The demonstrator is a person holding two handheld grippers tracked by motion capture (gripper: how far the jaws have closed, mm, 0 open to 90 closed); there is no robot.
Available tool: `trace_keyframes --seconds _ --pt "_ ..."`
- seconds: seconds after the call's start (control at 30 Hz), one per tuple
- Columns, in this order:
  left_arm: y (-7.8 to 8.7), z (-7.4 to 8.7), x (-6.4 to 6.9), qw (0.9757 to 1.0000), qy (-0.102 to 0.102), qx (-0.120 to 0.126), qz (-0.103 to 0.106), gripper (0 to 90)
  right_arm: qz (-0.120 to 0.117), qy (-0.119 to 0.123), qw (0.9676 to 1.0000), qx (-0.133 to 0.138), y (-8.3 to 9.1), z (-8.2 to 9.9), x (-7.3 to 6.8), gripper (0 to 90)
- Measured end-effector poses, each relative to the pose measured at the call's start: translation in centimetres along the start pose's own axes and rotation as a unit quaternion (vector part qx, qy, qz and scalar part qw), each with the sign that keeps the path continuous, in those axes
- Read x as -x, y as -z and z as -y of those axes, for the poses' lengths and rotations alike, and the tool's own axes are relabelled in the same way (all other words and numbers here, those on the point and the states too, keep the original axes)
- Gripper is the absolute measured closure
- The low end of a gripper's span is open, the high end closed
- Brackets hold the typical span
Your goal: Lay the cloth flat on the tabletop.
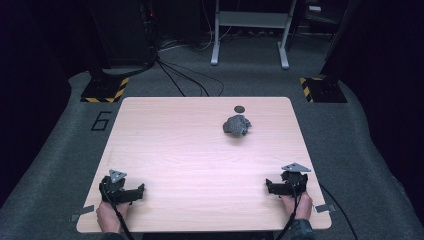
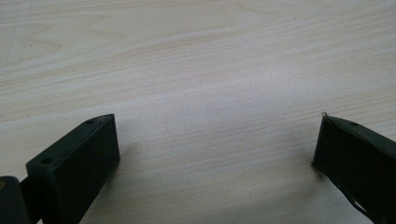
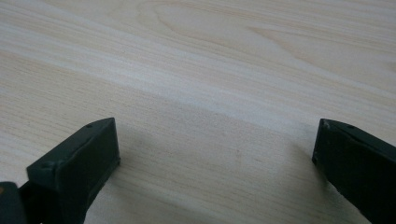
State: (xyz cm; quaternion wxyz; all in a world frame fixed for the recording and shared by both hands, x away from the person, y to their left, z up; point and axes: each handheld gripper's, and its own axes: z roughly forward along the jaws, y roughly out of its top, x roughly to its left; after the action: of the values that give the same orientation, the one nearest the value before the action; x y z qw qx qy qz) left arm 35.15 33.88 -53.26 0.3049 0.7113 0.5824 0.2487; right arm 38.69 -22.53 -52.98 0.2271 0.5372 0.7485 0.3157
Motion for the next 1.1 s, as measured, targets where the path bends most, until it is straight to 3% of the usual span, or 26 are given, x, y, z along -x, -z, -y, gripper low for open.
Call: trace_keyframes --seconds 0.47,0.77,1.1 --pt "0.0 0.0 0.0 1.0000 0.000 0.000 -0.001 0.2 0.001 -0.001 1.0000 0.000 0.0 0.0 0.0 0.0" --pt "0.0 0.0 0.0 1.0000 -0.002 0.000 -0.001 0.2 -0.011 -0.001 0.9999 -0.013 0.1 -0.4 0.1 0.0" --pt "0.0 0.0 0.0 1.0000 -0.002 -0.001 -0.001 0.2 -0.034 0.016 0.9993 0.005 1.0 -4.1 -0.6 0.0"
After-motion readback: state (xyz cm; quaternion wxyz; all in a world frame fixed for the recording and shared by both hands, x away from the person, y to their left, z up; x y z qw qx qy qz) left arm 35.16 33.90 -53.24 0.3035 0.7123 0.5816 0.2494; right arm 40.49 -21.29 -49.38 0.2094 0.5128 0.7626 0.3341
